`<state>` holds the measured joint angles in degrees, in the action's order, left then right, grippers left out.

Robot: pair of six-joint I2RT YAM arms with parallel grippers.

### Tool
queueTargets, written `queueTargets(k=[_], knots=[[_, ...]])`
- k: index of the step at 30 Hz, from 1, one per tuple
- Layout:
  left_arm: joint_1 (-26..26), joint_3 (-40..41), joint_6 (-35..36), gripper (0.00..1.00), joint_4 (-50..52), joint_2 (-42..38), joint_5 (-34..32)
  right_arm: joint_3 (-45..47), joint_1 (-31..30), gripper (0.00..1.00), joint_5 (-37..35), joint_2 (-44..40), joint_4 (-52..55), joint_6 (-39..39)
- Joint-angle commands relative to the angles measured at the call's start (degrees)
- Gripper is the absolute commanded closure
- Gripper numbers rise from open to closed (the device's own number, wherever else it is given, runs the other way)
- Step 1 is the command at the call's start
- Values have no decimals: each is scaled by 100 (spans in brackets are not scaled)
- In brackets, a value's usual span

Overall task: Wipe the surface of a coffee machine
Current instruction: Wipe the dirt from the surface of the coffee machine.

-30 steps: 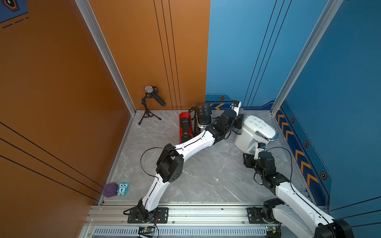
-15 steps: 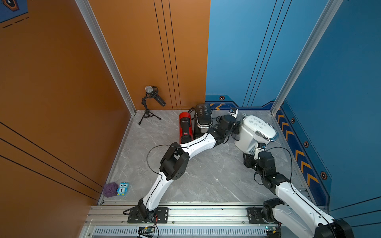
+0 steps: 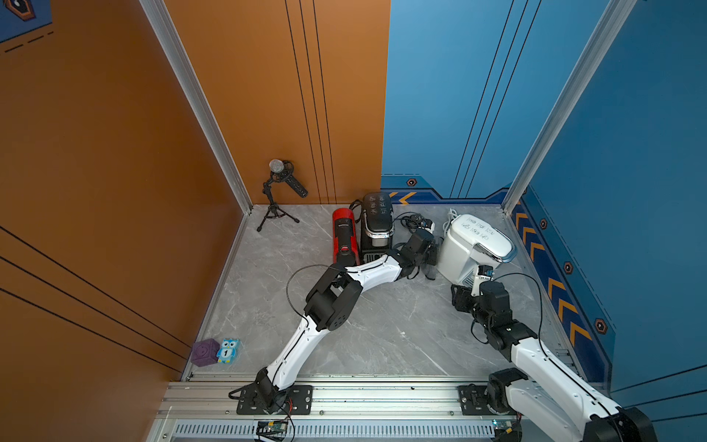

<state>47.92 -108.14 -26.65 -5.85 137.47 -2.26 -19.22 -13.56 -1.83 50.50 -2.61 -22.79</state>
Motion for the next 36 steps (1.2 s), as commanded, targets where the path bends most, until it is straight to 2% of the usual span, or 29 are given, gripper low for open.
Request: queueTargets(k=[1, 16, 20, 25, 31, 36], knots=[[18, 123, 74, 100, 40, -408, 355, -151, -48, 42, -161, 47, -20, 36], [76, 0, 907, 100, 31, -1809, 79, -141, -58, 42, -234, -81, 73, 46], [86, 291, 1063, 100, 33, -2130, 194, -151, -51, 42, -237, -98, 85, 68], [36, 1031, 1281, 100, 31, -2615, 567, -234, 21, 41, -32, -63, 49, 143], [-70, 1820, 1416, 100, 30, -3226, 1185, -789, 163, 36, 947, -236, 112, -6], [-231, 2185, 1328, 100, 5, -3502, 1631, -1580, 215, 21, 2036, -196, 216, -33]])
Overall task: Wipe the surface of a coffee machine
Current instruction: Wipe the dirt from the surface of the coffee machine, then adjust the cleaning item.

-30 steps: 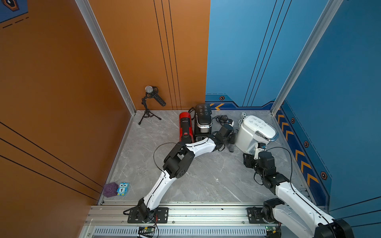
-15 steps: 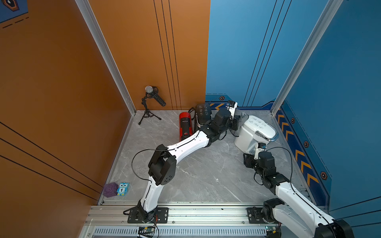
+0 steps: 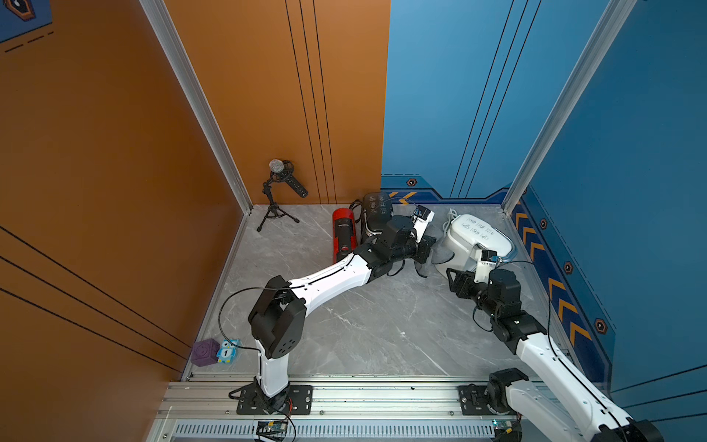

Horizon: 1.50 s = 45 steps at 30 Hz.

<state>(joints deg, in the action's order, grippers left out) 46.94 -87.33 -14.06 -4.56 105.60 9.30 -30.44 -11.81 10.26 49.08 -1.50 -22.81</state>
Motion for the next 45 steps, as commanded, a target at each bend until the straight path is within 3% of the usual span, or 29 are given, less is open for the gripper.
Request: queueTargets(k=[1, 7, 13, 28, 33, 45], knots=[[-185, 140, -5, 100, -144, -351, 646, -603, 66, 18, 1078, 5, 123, -16], [-506, 395, -553, 100, -617, -524, 1707, -1104, 321, 5, 2605, 590, -27, -34], [-598, 533, -449, 100, -652, -738, 2190, -1345, 380, 0, 3063, 993, -210, -63], [-563, 366, -930, 100, -956, -717, 2823, -2098, -715, 0, 2211, 1691, 282, 786], [-546, 305, -1041, 100, -956, -733, 2846, -2041, -747, 6, 1873, 1630, 288, 908], [-425, 92, -1245, 100, -951, -703, 3043, -1937, -832, 40, 514, 1622, 80, 917]])
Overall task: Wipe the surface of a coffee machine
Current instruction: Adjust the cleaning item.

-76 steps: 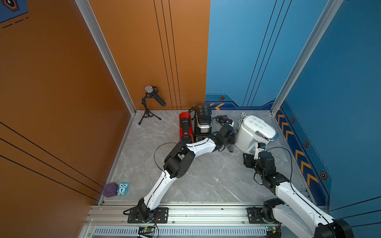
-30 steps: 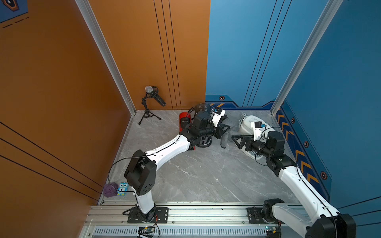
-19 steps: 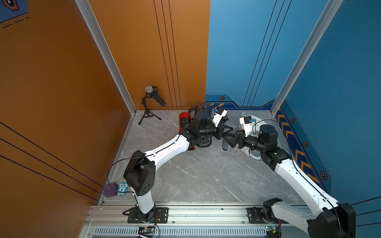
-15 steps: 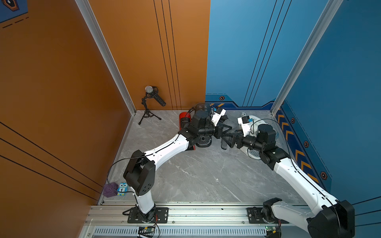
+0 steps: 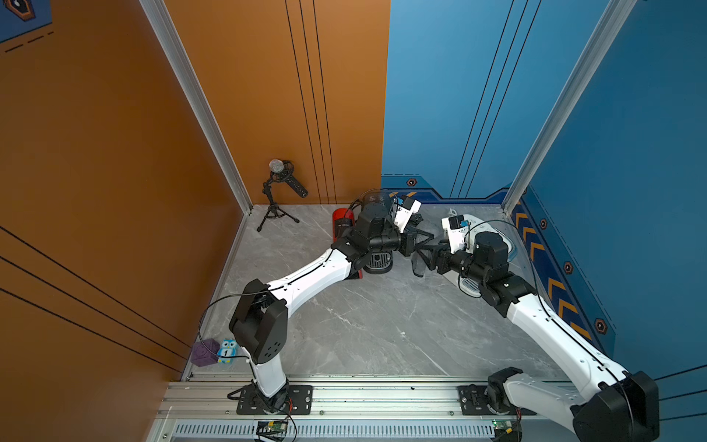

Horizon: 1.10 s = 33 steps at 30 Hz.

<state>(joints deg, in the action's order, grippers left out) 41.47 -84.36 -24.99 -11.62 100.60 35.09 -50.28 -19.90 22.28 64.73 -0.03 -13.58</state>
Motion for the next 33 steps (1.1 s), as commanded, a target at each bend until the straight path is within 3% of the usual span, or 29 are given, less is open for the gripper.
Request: queueTargets(k=[1, 7, 9, 14, 20, 26, 33], knots=[[132, -205, -161, 100, -245, -207, 470, 34, -23, 43, -729, 76, -76, -15], [107, -218, -163, 100, -249, -150, 433, 10, -14, 72, -830, 27, -167, -99], [74, -189, -188, 88, -246, -144, 358, 27, 19, 79, -798, -47, -148, -155], [-46, -152, -199, 69, -249, -106, 112, 129, 293, 80, -898, -366, 144, -309], [-205, -1, -191, 47, -245, -102, -228, 635, 1295, 80, -1195, -1203, 403, -964], [-289, 210, -57, 44, -245, -68, -563, 1063, 2463, 81, -1616, -2113, 982, -1411], [-333, 354, -36, 44, -244, 311, -986, 1687, 3969, 81, -820, -2301, 956, -2140]])
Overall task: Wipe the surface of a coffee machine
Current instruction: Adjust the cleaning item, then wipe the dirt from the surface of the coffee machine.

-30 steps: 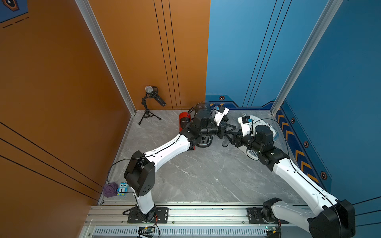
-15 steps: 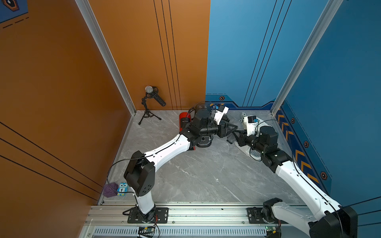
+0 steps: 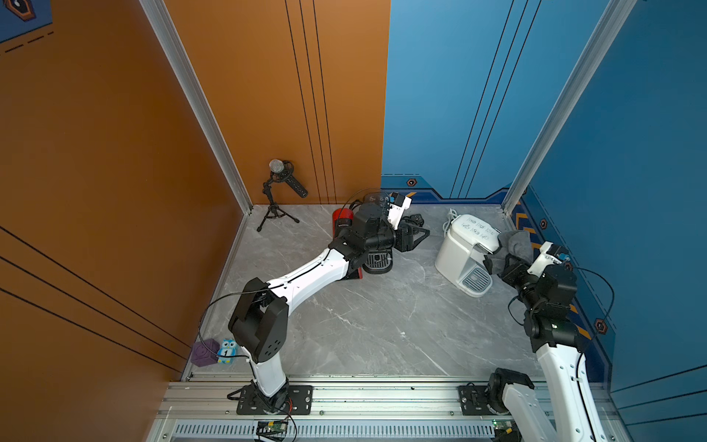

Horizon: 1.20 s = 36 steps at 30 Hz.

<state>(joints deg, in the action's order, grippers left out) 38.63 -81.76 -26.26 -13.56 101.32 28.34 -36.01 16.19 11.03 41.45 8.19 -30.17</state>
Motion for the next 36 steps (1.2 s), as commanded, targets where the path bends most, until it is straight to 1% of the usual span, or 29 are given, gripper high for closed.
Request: queueTargets(k=[1, 4, 7, 10, 12, 17, 24, 30, 33, 36], knots=[[-57, 85, 34, 45, -50, 307, -349, 322, 421, 81, 347, 88, 76, -551], [-47, 34, -150, 45, -51, 537, -372, 539, 479, 81, 640, 371, -353, -762], [2, -63, -211, 46, -46, 773, -270, 798, 602, 81, 991, 800, -1053, -1118], [52, -117, -304, 46, -55, 921, -141, 914, 624, 81, 1263, 1155, -1544, -1260], [95, -105, -298, 46, -55, 979, -166, 894, 596, 81, 1364, 1352, -1630, -1249], [178, -177, -335, 46, -56, 1220, -104, 1002, 572, 81, 1360, 1613, -1747, -1229], [232, -357, -424, 47, -55, 1486, 32, 1149, 371, 80, 1772, 2209, -2130, -1281], [235, -365, -443, 48, -50, 1522, 50, 1332, 386, 80, 2017, 2401, -2451, -1319], [232, -389, -472, 48, -52, 1596, 64, 1443, 343, 80, 2429, 2551, -3276, -1620], [235, -411, -485, 48, -50, 1620, 111, 1414, 125, 80, 2710, 2617, -3772, -1744]])
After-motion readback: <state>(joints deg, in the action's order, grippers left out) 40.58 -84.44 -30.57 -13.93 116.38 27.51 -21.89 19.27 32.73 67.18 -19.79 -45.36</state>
